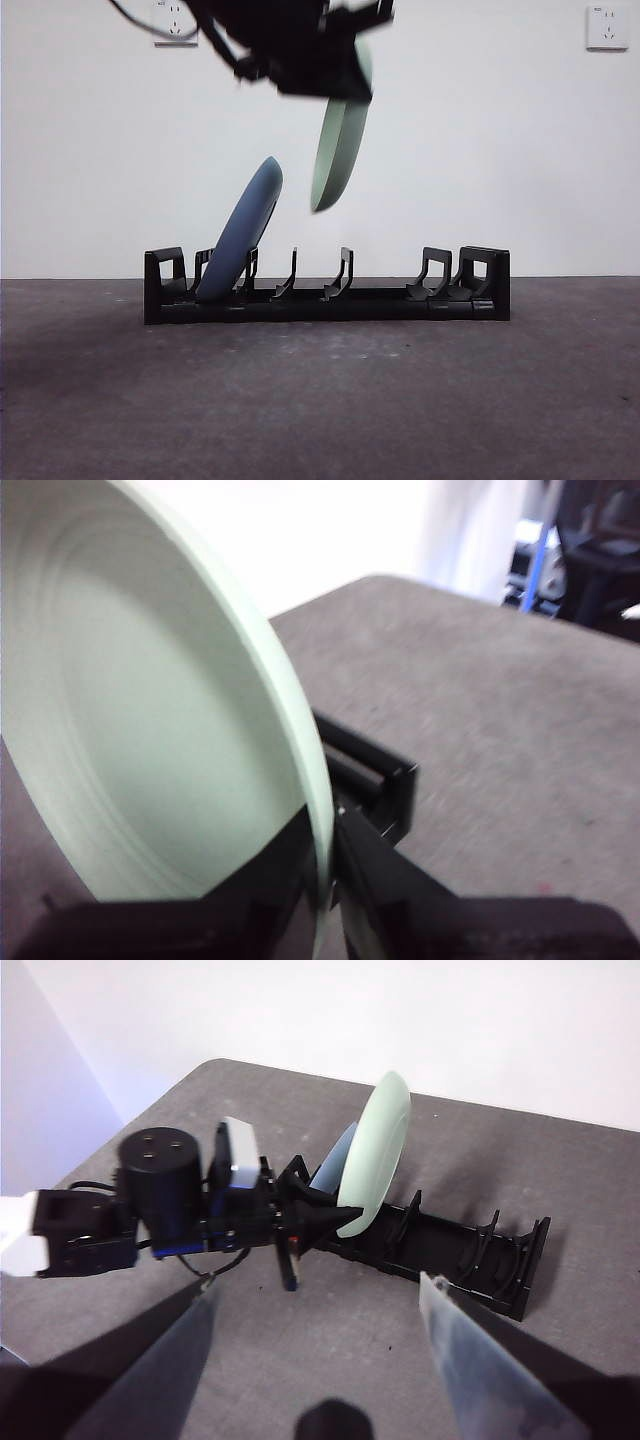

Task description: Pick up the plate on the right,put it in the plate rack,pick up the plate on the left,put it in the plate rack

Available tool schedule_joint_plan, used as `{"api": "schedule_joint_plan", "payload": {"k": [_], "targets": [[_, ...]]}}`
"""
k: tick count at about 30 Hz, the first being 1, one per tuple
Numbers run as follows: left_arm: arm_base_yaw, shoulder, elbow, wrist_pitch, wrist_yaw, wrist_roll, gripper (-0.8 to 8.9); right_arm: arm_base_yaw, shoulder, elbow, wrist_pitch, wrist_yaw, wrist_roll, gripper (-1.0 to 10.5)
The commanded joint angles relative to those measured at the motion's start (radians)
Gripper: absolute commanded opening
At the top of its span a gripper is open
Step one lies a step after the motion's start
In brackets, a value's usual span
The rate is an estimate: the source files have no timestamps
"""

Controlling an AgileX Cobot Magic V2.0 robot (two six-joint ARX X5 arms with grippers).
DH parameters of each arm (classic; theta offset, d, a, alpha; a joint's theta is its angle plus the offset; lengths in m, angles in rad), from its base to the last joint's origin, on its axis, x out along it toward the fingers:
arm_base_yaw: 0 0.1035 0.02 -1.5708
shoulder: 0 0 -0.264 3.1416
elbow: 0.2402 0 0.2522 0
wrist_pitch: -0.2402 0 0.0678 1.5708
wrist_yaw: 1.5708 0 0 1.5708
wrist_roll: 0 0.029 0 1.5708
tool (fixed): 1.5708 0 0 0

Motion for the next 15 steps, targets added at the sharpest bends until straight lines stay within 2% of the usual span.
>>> {"api": "schedule_joint_plan", "payload": {"k": [1,6,15], "targets": [[0.024,0.033,0.012,0.031,0.031,-0.005,-0.08,0.002,-0.003,-0.006,-0.023,-0.017,-0.004,3.5],[0.040,0.082,0.013,0.060,0.043,-0.005,-0.09,0.002,-0.003,-0.006,-0.023,-0.076,-0.005,3.5],[0.042,0.157,0.015,0.066,0.044,-0.003,-0.08,0.002,-0.003,-0.008,-0.023,-0.083,-0.005,3.5]]}}
